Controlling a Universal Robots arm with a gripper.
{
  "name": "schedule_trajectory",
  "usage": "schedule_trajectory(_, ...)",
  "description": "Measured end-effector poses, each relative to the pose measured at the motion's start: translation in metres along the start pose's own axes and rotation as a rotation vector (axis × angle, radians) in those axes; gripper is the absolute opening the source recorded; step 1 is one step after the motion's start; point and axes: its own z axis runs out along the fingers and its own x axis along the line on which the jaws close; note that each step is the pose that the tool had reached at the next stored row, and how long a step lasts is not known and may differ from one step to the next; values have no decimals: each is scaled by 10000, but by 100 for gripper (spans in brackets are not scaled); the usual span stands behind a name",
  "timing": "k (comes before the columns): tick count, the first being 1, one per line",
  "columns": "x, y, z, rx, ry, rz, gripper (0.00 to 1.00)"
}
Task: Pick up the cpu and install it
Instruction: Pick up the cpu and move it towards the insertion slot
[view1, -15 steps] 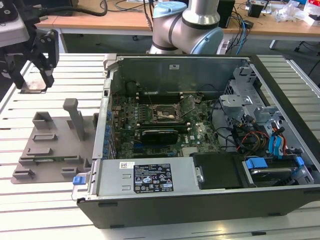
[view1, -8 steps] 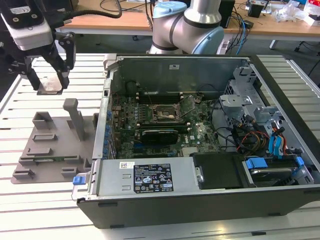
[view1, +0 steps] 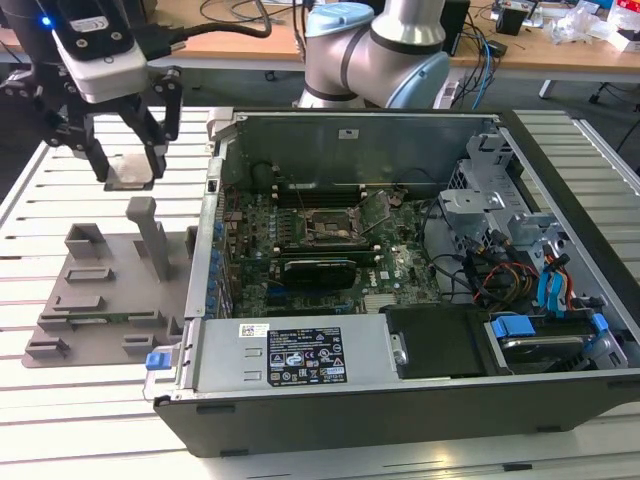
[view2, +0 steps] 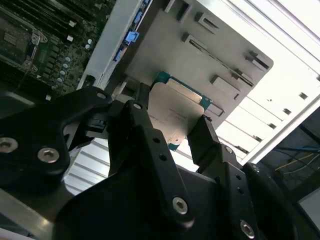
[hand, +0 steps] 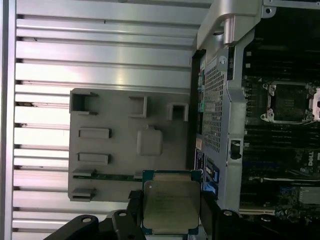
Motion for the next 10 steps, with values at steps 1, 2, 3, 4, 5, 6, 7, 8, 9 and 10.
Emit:
schedule_trajectory(1, -48, -2, 3, 1, 1, 0, 55)
schedule_trajectory(2, -101, -4, 7, 1, 0, -1, 55)
schedule_trajectory(3, -158, -5, 11, 1, -1, 0, 55)
schedule_trajectory(4, -217, -7, 16, 1, 0, 0, 55)
schedule_trajectory(5, -245, -8, 18, 1, 0, 0, 55)
schedule_trajectory(6, -314, -11, 23, 2, 1, -1, 55)
schedule_trajectory(7, -360, -12, 27, 2, 1, 0, 55)
schedule_trajectory(8, -395, -13, 30, 1, 0, 0, 55)
schedule_trajectory(9, -424, -14, 32, 1, 0, 1, 55)
schedule_trajectory(10, -479, -15, 37, 1, 0, 0, 55)
